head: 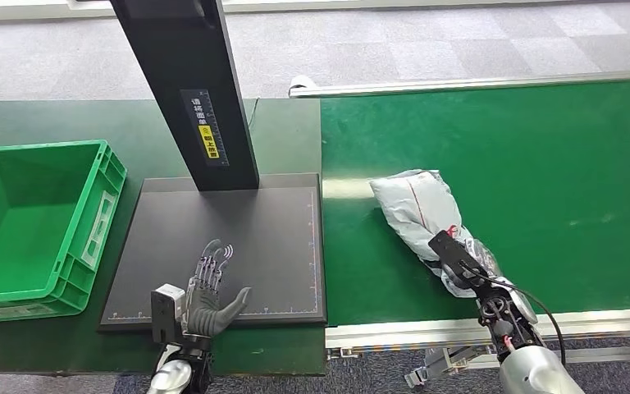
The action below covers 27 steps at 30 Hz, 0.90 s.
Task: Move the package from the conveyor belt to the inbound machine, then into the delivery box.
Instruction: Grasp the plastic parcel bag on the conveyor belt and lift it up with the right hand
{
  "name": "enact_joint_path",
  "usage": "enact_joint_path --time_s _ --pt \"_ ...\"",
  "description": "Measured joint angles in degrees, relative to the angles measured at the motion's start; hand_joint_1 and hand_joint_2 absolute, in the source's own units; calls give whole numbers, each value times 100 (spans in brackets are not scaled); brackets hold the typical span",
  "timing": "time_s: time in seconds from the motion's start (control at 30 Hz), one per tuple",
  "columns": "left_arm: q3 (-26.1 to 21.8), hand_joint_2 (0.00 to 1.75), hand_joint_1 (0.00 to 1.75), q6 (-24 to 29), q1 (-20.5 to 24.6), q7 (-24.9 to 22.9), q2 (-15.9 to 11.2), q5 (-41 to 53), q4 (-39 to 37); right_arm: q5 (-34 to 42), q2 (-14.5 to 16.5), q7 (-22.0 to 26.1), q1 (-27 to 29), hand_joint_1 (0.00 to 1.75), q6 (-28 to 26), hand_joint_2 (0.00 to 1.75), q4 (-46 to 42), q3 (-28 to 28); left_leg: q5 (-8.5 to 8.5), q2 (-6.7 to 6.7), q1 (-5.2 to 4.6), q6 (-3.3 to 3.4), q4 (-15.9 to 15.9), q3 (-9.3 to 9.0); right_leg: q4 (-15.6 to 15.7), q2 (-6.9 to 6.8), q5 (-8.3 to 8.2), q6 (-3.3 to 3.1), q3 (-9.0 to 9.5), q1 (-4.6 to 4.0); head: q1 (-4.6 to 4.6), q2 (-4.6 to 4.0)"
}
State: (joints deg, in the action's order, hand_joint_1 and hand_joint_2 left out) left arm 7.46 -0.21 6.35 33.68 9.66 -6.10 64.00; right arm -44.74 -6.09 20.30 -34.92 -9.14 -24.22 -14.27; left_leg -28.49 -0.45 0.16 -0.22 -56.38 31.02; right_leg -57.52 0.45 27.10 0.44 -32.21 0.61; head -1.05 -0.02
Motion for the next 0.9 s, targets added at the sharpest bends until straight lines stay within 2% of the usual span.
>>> enact_joint_path --time_s 0.1,0.2,0.37,0.47,0.63,0.9 --pt "-34 175 0 56 -58 8 -3 9 81 384 26 368 107 175 -158 175 -221 5 0 -1 0 0 0 1 0 0 0 0 0 0 1 0" --pt "-95 175 0 123 -140 55 -19 40 210 769 75 552 390 175 -180 175 -941 96 0 -2 0 0 0 2 0 -1 0 0 -2 -1 1 0" --pt "-232 175 0 200 -274 168 -93 136 585 1094 109 202 991 175 -156 175 -2792 545 0 1 1 0 0 9 0 0 1 0 -10 -1 0 0" --pt "-273 175 0 207 -292 176 -116 144 744 1155 109 119 1155 175 -148 175 -3459 747 0 5 1 0 1 8 0 0 1 0 -10 -1 0 0" --pt "-303 175 0 209 -331 181 -144 150 855 1189 109 99 1300 175 -159 175 -3967 901 0 4 0 0 1 8 0 0 1 0 -9 0 1 0" --pt "-332 175 0 209 -340 184 -151 151 907 1189 104 98 1367 175 -160 175 -4224 990 0 4 0 0 0 8 0 0 1 0 -10 -1 0 0"
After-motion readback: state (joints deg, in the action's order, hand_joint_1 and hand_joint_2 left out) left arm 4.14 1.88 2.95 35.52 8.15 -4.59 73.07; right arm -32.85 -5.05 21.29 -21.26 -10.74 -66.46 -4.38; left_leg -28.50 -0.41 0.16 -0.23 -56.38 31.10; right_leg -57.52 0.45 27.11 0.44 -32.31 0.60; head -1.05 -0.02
